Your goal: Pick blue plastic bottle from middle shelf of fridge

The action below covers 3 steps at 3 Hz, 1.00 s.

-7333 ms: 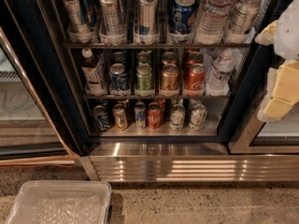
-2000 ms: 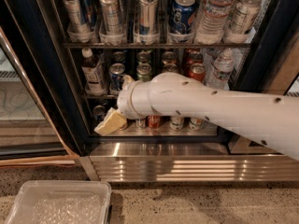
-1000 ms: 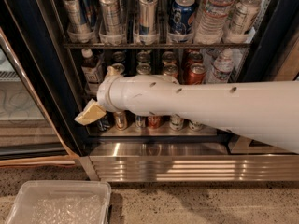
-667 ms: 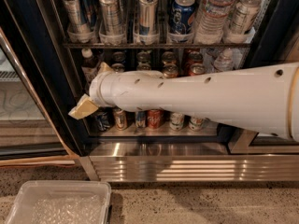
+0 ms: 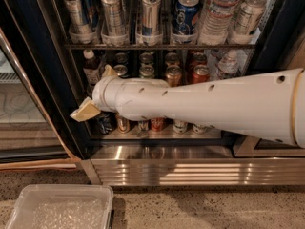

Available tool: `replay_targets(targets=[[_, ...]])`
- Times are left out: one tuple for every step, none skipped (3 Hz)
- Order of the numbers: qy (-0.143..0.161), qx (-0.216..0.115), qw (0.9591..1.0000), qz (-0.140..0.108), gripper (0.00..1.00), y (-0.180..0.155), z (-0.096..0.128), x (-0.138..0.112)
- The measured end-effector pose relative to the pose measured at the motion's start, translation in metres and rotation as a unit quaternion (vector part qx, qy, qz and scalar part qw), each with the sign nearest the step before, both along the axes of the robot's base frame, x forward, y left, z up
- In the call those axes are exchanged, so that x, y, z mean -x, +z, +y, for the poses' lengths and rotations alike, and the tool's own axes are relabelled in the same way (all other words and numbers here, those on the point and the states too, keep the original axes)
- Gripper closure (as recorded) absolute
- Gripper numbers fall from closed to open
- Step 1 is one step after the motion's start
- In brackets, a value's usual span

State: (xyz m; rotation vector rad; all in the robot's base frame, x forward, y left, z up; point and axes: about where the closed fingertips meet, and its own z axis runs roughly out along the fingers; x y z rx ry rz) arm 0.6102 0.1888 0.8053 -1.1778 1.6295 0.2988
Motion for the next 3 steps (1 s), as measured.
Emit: replay_targets(targets=[[-0.015, -0.046, 0.9986, -0.018, 0.00, -0.015, 0.011, -0.007], [-0.032, -0.079, 0.9949, -0.053, 0.00, -0.020, 0.019, -0.021], [-0.050, -0.094, 0.9906, -0.086, 0.00, -0.021, 0.025, -0.033]])
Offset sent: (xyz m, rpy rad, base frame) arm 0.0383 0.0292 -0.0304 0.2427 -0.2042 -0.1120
